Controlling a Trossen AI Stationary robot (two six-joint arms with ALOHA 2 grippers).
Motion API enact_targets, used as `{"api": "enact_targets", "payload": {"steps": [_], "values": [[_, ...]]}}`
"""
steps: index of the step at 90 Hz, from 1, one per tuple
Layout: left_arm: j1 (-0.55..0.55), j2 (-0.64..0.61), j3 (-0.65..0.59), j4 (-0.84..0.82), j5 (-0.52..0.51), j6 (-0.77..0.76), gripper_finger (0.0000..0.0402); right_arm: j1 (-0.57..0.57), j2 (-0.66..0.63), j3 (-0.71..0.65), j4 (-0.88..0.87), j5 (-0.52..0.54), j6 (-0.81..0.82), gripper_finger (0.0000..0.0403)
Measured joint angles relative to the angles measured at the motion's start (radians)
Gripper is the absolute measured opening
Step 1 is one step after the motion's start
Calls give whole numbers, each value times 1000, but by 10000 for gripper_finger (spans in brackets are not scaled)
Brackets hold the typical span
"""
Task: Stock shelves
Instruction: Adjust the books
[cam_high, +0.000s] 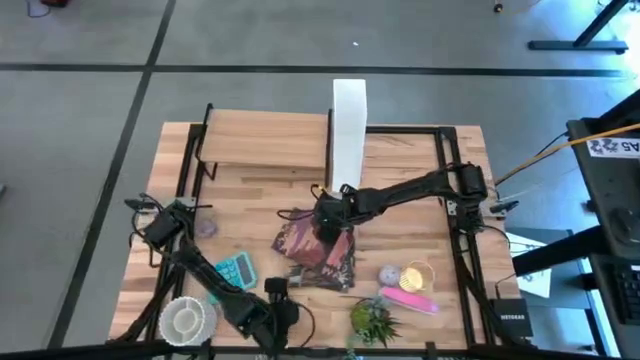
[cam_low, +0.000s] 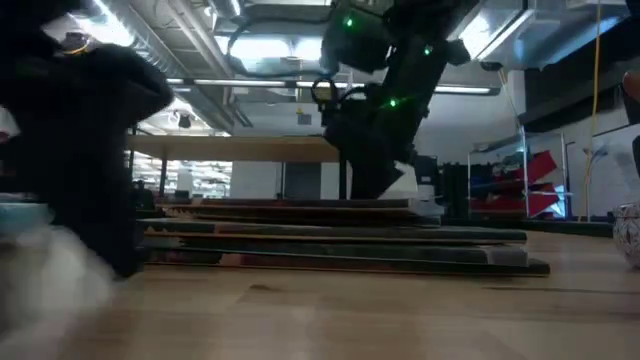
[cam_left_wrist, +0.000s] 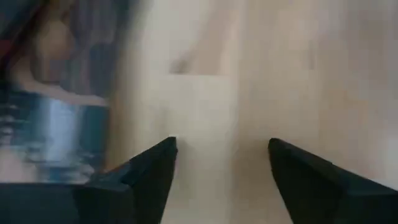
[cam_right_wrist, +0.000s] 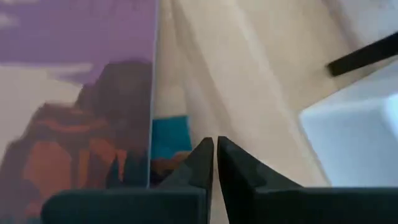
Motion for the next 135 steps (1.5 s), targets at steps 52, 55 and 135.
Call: {"api": "enact_targets", "payload": {"steps": [52, 55, 135], "values": [[18, 4, 5, -230, -151, -205, 237, 190, -8, 3, -75, 87, -374, 0], [10, 4, 14, -233, -147, -205, 237, 206, -18, 3, -95, 131, -375, 0], [172, -70, -21, 435, 140, 256, 236, 592, -164, 5, -152, 416, -96, 0]]}}
